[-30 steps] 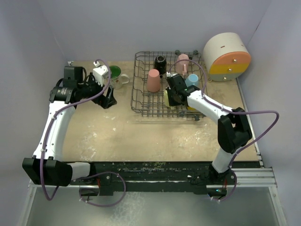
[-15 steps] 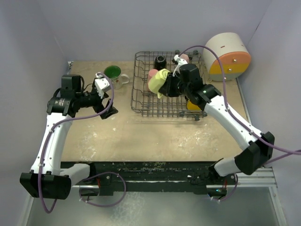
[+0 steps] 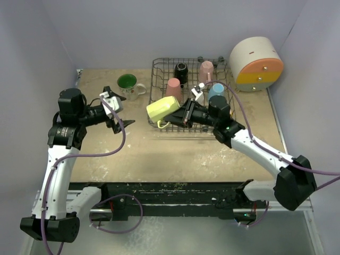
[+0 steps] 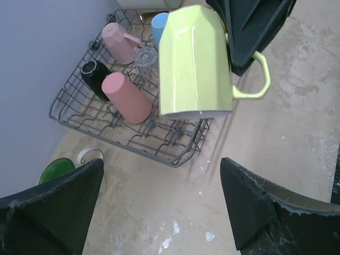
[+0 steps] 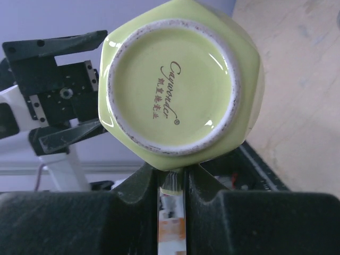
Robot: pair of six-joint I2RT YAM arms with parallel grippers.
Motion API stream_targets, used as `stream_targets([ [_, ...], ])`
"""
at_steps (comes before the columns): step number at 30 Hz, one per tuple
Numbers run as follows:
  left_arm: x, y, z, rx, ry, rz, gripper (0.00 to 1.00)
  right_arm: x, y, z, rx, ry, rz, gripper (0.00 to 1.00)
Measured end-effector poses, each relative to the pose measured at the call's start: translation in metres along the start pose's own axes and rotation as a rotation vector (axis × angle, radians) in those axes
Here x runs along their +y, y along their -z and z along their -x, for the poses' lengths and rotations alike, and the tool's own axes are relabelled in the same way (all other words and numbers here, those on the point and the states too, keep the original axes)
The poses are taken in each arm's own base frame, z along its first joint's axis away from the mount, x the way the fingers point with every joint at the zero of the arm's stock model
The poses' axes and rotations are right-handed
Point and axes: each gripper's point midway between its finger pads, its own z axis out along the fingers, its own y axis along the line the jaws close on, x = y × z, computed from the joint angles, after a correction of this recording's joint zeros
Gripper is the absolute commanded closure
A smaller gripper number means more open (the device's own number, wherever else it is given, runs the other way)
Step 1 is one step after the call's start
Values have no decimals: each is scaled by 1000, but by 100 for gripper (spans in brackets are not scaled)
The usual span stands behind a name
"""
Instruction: Unload the cups from the dish rack
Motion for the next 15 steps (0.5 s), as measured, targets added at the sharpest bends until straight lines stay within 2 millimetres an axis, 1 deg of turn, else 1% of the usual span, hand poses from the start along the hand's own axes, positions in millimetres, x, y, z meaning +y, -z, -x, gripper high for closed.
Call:
stream_targets([
  [2,3,-3,1,-11,-10,-2,13,1,-4,-8,20,-81,43,100],
  [4,4,-4,4,-24,-18,-7,16,10,-10,-11,32,-136,98,100],
  [5,5,-4,5,-29,-22,-8,17,17,-13,-13,38,-157,130,100],
  [6,7,-4,12,-52,-34,-4,20,40,-17,-16,54,-194,228,100],
  [7,7,-4,12,-53,-33,-4,21,40,-17,-16,54,-194,228,100],
  [8,7,-4,13,-57,-32,-4,23,50,-17,-20,70,-204,266,100],
  [11,7,-4,19,-76,-31,-2,30,69,-18,-29,102,-222,343,100],
  [14,7,-3,24,-92,-25,-1,40,80,-19,-41,139,-241,385,100],
  [15,8,-3,27,-98,-20,1,45,82,-20,-45,151,-249,393,100],
])
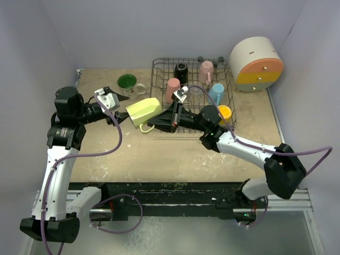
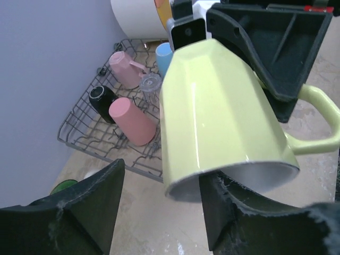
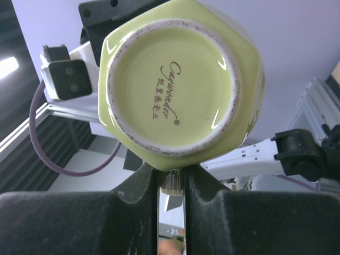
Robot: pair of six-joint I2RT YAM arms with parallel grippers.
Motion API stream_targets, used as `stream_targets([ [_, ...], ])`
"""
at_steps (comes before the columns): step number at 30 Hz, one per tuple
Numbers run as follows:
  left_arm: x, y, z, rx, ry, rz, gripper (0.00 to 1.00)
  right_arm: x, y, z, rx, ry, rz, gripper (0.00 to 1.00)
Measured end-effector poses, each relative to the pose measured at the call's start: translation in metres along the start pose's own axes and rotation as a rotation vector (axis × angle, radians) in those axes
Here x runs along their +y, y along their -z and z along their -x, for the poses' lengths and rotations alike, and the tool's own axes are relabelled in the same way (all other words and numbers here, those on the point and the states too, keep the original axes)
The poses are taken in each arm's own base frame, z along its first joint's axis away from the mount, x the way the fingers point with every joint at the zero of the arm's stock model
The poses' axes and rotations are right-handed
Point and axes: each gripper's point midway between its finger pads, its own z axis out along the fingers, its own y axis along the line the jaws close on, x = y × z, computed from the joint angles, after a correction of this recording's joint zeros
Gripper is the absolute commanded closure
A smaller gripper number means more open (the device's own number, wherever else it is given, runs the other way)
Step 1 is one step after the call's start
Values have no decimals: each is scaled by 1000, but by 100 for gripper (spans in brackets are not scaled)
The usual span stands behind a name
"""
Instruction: Unload the cups from the dish rack
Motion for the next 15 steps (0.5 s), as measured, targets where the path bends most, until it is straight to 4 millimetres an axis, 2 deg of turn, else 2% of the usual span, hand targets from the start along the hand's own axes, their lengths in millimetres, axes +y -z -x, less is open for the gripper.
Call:
stream_targets([
  [3,0,0,8,-20,19,-4,66,2,-6,-9,22,-25,14,100],
  [6,-4,0,17,-44,49,-22,84,10,-11,-9,9,-33,47,100],
  [9,3,1,25,-62,11,-6,100,19,-15,-10,3,-69,77,100],
  [10,5,2,26,-66,-4,-2,100,22,-16,-10,-1,-85,85,98],
  [12,6,2,28,-70,-18,-1,100,26,-16,-8,-9,-101,99,78],
  [15,6,2,27,-68,-8,3,100,26,-16,-8,-9,-102,105,38],
])
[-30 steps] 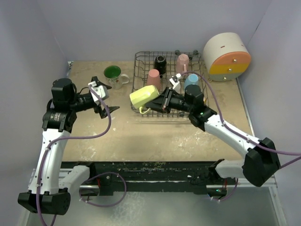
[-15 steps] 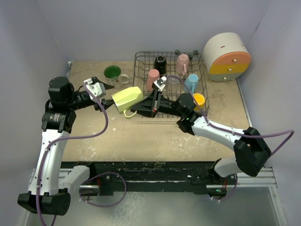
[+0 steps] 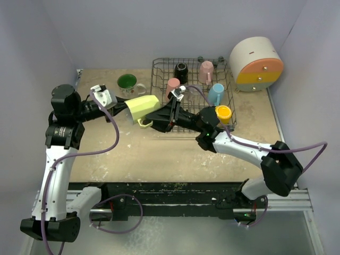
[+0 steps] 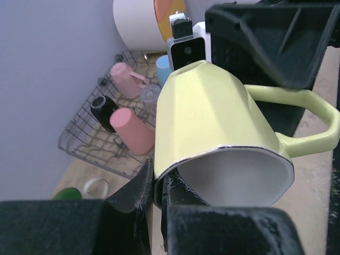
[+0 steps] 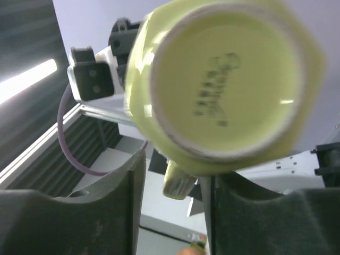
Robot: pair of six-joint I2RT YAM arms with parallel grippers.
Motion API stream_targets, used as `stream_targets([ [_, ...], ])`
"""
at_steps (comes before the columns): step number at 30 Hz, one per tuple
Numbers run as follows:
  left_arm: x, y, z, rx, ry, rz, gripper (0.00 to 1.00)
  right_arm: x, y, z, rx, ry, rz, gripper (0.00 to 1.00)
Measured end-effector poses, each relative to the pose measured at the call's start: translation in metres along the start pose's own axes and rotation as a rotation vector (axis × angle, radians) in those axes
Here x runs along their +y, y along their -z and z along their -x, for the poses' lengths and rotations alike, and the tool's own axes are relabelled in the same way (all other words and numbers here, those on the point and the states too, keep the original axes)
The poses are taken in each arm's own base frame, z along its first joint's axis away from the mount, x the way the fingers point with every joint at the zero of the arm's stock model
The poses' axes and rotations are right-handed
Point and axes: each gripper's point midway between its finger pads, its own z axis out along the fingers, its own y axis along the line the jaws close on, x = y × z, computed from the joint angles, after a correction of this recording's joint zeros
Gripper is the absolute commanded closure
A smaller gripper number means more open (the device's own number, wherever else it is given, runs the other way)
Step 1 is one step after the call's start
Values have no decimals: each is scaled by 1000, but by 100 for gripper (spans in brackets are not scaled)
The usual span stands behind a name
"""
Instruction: Unload the cups from the dish rack
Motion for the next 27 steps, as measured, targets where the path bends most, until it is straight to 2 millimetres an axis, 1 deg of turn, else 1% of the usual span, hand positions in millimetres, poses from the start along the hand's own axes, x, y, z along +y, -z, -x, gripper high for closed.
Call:
stream_targets([
  [1,-1,0,-3,9,27,0,100,0,0,-2,8,9,5,29],
  [3,-4,-2,-15,44,96,-7,100,-2,0,-5,24,38,-4,18],
  [5,-2,-4,-34,112,174,-1,100,-9,2,-2,20,79,-54,10],
  [6,1,-5,-44,150,200,11,100,-13,5,4,5,108,-92,8],
  [7,8,-5,-60,215,241,40,100,-16,9,13,-19,141,-137,6],
  [9,23,-3,-88,329,280,102,100,-15,23,37,-87,225,-234,4],
  [10,37,0,-108,417,293,154,100,-11,31,52,-133,280,-283,3],
  [11,46,5,-127,496,312,190,100,-6,41,66,-180,337,-332,3],
  [14,70,24,-180,731,396,273,100,11,67,99,-306,494,-463,3],
  [17,93,48,-231,927,500,332,100,18,96,120,-406,637,-629,2],
  [19,105,70,-263,1024,575,371,100,11,118,130,-450,704,-759,2],
  [20,108,80,-275,1063,608,387,100,5,127,134,-461,722,-814,2],
  [22,116,100,-293,1132,655,420,100,-12,152,142,-480,745,-950,1],
  [25,131,116,-312,1205,675,464,100,-35,186,151,-492,755,-1132,1],
  [27,142,116,-322,1232,675,474,100,-46,206,158,-504,764,-1233,0],
])
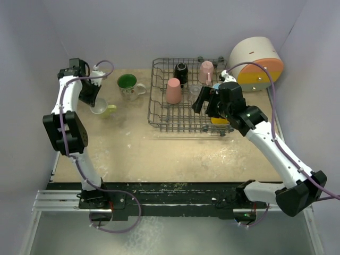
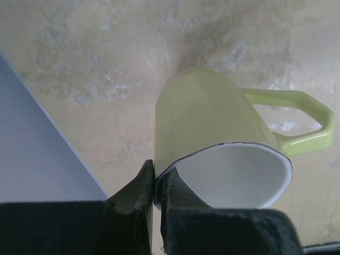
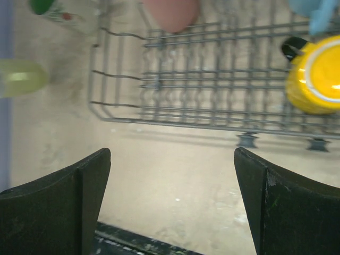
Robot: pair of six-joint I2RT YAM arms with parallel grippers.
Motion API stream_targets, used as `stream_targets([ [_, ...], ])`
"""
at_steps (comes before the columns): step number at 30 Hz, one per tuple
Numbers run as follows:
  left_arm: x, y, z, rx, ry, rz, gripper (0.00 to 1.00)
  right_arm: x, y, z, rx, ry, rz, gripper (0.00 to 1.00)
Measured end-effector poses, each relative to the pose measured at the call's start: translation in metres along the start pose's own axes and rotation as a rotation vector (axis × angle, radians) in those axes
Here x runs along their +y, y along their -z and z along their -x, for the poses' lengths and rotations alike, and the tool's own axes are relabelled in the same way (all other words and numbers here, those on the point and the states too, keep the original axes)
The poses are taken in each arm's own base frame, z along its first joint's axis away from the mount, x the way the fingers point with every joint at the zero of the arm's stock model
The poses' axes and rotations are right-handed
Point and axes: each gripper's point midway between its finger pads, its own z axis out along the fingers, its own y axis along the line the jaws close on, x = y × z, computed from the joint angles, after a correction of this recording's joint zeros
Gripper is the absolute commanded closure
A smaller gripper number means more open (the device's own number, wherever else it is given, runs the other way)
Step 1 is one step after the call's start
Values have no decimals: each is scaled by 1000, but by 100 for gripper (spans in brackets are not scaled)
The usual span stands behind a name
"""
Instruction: Unload the cups from the dish rack
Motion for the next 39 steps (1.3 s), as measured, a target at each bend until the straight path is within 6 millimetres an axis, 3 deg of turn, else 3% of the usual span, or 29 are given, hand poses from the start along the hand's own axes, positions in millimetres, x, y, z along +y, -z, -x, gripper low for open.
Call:
stream_targets([
  [5,19,-31,25,15,20,16,100,-42,-12,-16,34,57,-161,0],
  [9,34,-56,38,29,36,34,100,-60,-18,-18,45,76,-228,0],
  [15,48,-65,60,-2,48,49,99,-90,-21,-13,36,67,-312,0],
  [25,59,-78,88,-98,68,68,56,-131,-39,-39,121,58,-418,2],
  [30,58,-87,94,-132,81,60,40,-147,-57,-50,159,71,-483,1],
  [32,57,-86,95,-139,79,54,38,-152,-64,-53,176,76,-505,2],
  [36,53,-70,98,-165,72,48,25,-156,-81,-41,174,107,-549,4],
  [37,52,-63,100,-177,70,47,14,-155,-85,-35,167,119,-555,4],
  [39,49,-42,104,-210,60,47,12,-156,-90,-25,150,147,-573,5],
])
